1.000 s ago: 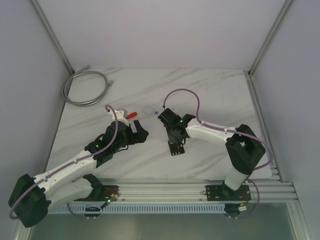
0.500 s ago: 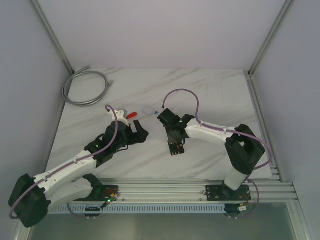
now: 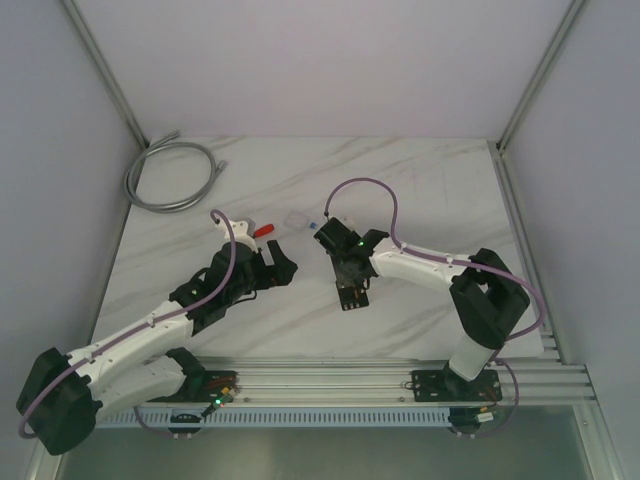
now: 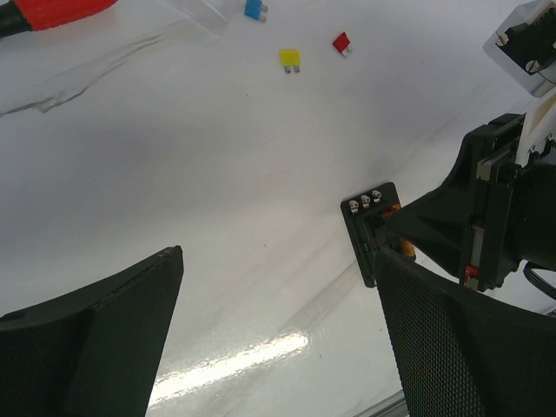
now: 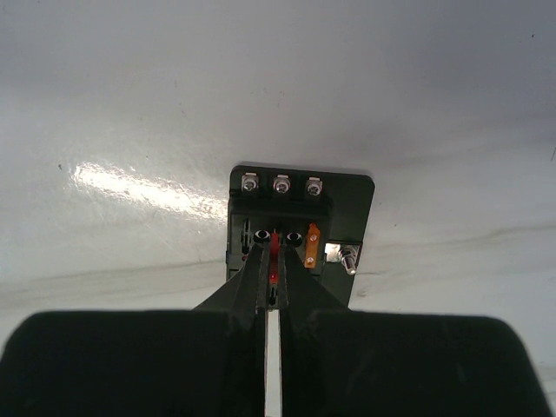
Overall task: Snap on the fuse box
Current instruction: Install the fuse at the fuse box base.
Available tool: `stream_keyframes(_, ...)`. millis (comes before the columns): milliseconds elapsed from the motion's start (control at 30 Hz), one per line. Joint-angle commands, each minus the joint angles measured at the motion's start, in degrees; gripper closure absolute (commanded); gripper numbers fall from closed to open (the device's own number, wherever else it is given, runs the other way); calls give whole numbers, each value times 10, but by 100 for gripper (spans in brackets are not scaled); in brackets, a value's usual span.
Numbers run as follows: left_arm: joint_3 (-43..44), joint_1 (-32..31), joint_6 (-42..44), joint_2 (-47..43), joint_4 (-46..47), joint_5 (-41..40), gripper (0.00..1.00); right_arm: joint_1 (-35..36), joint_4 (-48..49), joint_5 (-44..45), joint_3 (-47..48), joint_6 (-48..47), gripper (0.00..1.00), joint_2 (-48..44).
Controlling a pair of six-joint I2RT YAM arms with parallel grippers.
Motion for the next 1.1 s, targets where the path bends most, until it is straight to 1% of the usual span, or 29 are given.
stream_keyframes(0, 4, 2, -2, 0, -4, 7, 0, 3, -1, 26, -6, 5, 100, -6)
stream_keyframes(367, 4, 2, -5, 0, -4, 6, 0, 3, 0, 29, -7, 11, 100, -25)
stream_keyframes(1067, 4, 2, -7, -2, -3, 7, 0, 3, 15, 32, -23, 20, 100, 0)
